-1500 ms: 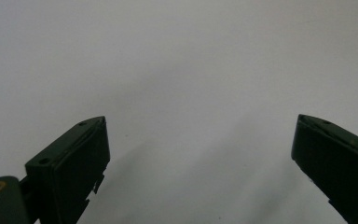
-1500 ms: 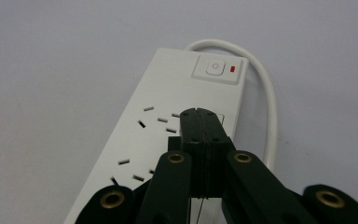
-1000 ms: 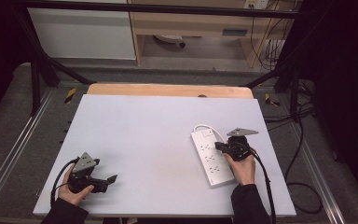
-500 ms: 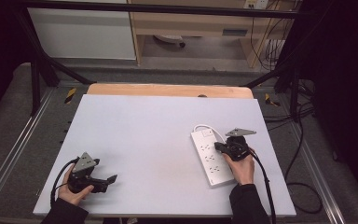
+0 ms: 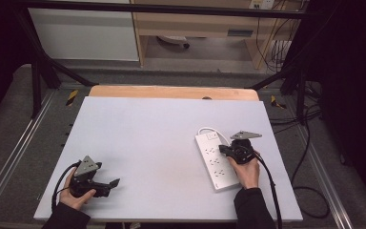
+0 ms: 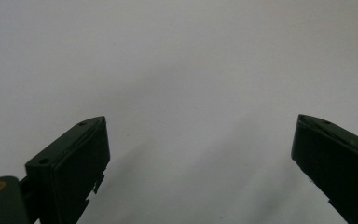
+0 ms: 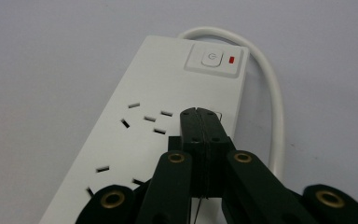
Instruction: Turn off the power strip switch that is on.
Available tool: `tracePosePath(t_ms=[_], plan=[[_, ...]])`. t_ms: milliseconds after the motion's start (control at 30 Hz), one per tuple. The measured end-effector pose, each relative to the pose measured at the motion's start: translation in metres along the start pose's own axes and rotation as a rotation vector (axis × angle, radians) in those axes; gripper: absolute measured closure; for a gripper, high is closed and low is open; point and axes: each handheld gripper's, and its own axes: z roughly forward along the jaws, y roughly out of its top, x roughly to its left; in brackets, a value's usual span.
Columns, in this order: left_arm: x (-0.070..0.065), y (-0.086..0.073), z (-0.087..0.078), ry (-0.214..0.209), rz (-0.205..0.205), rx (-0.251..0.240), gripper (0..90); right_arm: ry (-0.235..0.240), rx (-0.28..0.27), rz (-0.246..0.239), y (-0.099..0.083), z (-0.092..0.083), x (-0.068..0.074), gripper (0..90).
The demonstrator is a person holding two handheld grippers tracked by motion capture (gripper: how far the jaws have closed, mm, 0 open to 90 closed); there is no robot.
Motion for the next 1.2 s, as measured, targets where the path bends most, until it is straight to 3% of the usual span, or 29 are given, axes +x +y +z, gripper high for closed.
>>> tracePosePath(t_ms=[1200], plan=[[-0.0003, 0.0002, -0.0004, 0.002, 0.002, 0.0, 4.1, -0.012, -0.001, -0.019, -0.0027, 0.0013, 0.0007, 90.0]])
